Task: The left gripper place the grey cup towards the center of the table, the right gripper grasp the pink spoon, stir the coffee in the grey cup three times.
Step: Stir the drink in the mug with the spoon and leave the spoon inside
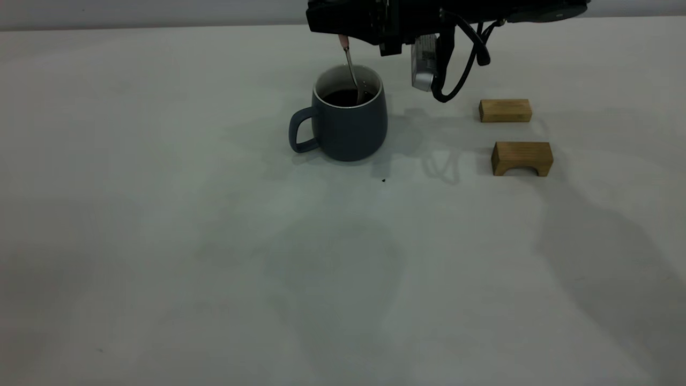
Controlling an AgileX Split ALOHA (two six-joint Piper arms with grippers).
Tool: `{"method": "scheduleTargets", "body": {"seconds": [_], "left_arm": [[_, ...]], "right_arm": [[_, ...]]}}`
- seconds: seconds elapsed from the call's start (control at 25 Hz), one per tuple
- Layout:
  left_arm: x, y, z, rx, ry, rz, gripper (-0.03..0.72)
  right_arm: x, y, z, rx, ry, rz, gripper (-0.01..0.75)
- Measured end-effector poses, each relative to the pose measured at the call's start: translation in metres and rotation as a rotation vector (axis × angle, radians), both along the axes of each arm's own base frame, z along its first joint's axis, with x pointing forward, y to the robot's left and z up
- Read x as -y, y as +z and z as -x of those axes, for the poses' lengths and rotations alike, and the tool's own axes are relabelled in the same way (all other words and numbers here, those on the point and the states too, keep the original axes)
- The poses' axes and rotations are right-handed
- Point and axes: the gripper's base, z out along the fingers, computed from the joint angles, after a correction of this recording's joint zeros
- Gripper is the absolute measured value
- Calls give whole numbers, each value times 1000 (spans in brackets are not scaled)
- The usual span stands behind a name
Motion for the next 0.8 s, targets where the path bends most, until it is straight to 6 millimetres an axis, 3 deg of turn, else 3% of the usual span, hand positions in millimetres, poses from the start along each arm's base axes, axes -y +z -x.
{"method": "scheduleTargets", "body": {"seconds": [0.24, 0.48, 0.6, 0.8], "left_arm": [[0, 0, 0, 0, 0, 0, 567], [0, 0, 0, 0, 0, 0, 567], [0, 0, 0, 0, 0, 0, 567], [0, 0, 0, 0, 0, 0, 567]], "right_arm": [[-22, -15, 9, -24, 35, -7, 112], [-27, -12, -5, 46, 38, -24, 112], [-19, -8, -13, 70, 20, -29, 112], [11, -13, -22, 94, 3, 17, 112]]}}
